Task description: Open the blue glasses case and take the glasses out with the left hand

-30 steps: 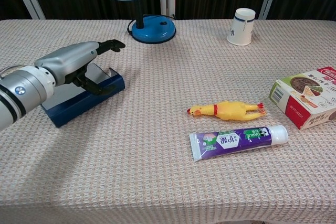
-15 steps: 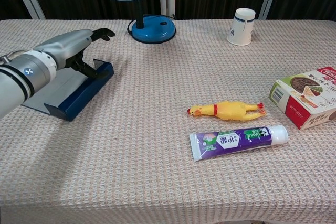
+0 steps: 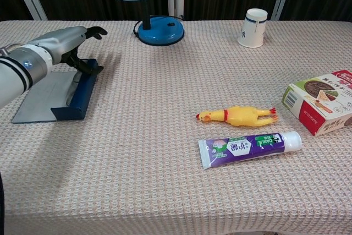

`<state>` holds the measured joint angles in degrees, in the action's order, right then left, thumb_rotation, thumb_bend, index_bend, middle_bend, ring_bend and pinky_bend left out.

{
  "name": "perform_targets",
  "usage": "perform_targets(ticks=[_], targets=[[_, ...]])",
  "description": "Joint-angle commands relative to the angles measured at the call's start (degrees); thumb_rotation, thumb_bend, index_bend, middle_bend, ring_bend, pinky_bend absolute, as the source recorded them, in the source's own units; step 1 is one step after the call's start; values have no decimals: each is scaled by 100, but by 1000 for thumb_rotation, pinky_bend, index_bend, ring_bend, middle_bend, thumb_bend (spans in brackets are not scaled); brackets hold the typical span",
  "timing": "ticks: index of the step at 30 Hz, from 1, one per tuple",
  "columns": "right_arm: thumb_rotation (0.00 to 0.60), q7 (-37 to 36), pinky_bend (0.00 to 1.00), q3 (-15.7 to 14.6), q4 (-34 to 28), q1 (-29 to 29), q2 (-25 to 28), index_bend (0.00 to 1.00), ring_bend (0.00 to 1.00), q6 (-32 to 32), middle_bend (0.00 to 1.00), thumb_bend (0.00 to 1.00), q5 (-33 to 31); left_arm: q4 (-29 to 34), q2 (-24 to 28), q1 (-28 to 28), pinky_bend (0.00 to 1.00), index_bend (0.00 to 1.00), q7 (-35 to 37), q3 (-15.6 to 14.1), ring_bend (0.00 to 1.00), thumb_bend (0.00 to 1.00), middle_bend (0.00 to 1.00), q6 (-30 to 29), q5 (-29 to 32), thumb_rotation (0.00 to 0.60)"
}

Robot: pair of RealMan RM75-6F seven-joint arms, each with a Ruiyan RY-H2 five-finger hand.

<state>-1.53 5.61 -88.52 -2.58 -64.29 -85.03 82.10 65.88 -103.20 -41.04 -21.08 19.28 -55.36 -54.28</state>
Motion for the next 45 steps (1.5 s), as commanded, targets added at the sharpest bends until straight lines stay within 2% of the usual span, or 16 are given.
perform_targets(ticks=[1, 10, 22, 25, 27, 29, 31, 33, 35, 41, 45], targets=[[600, 4, 0, 6, 0, 1, -3, 0, 0, 3, 0, 197, -18, -100, -17, -47, 23, 74, 9, 12, 0, 351, 82, 49, 75, 600], [600, 39, 0, 5, 2, -21, -25, 0, 0, 36, 0, 197, -22, -316, 25, -90, 24, 74, -2, 60, 0, 382, 82, -4, 227, 600], [600, 86, 0, -17, -6, -39, -59, 0, 0, 57, 0, 197, 2, -214, 249, -40, 23, 73, -256, 72, 0, 418, 83, -15, 644, 600], [600, 96, 0, -14, -23, -38, -49, 0, 0, 46, 0, 197, 6, 33, 395, 5, 23, 74, -126, 104, 0, 418, 86, 27, 674, 600], [600, 99, 0, -11, -33, -34, -39, 0, 0, 42, 0, 197, -4, 436, 653, 77, 45, 73, 183, 139, 0, 418, 89, 223, 630, 600], [600, 98, 0, -8, -33, -33, -36, 0, 0, 46, 0, 197, -14, 829, 977, 161, 95, 73, 617, 159, 0, 418, 89, 498, 456, 600], [600, 92, 0, -10, -30, -39, -44, 0, 0, 65, 0, 197, -25, 1179, 1361, 244, 141, 73, 1341, 133, 0, 418, 90, 964, -12, 600], [600, 77, 0, -22, -33, -49, -54, 0, 0, 96, 0, 198, -22, 1336, 1749, 315, 145, 74, 2173, 53, 3, 424, 105, 1541, -578, 600], [600, 78, 0, -35, -37, -54, -59, 0, 0, 108, 0, 199, -5, 1323, 1954, 340, 135, 79, 2694, -21, 10, 461, 141, 1820, -1016, 600], [600, 128, 0, -39, -76, -52, -56, 0, 0, 87, 0, 199, 11, 914, 2159, 290, 61, 87, 3703, -417, 2, 665, 181, 1850, -2299, 600], [600, 178, 0, -37, -123, -52, -42, 0, 0, 81, 0, 199, 3, 558, 2169, 145, 33, 88, 3941, -759, 0, 729, 194, 1671, -2982, 600]])
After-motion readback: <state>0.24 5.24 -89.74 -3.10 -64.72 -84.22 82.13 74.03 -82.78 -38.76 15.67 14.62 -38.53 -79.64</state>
